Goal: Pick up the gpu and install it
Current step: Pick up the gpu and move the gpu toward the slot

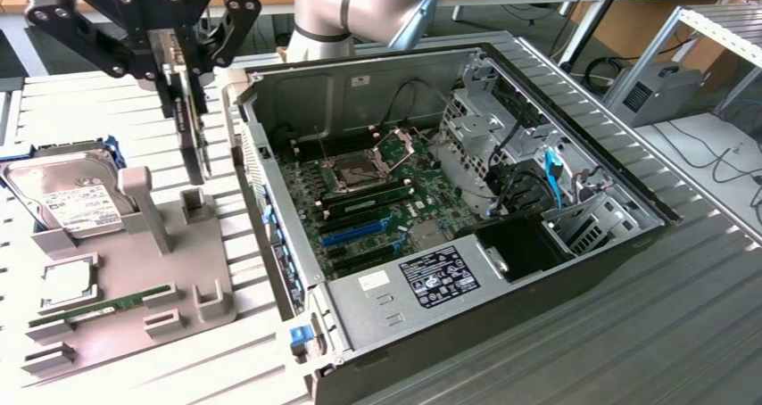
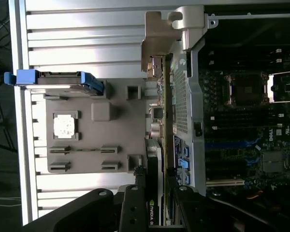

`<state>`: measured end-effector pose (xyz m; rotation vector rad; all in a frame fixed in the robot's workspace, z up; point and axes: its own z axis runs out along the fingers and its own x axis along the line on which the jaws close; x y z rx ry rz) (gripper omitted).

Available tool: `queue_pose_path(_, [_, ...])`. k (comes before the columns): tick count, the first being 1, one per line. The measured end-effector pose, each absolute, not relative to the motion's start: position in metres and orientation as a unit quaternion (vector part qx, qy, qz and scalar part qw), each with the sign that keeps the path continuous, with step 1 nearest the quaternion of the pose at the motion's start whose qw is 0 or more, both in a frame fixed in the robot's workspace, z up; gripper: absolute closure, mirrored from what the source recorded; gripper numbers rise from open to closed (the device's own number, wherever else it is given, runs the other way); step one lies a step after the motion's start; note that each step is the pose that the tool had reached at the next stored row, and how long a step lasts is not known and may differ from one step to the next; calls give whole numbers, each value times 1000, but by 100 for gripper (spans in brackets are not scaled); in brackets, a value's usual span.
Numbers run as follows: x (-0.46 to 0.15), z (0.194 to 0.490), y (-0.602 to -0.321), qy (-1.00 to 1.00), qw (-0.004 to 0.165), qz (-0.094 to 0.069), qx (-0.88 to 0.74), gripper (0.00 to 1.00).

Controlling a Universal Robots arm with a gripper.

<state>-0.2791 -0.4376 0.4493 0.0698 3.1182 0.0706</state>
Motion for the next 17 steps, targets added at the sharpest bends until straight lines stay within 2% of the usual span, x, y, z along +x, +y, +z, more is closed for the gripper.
queue_pose_path(17, [-226,449,-438,999,11,23,22,73])
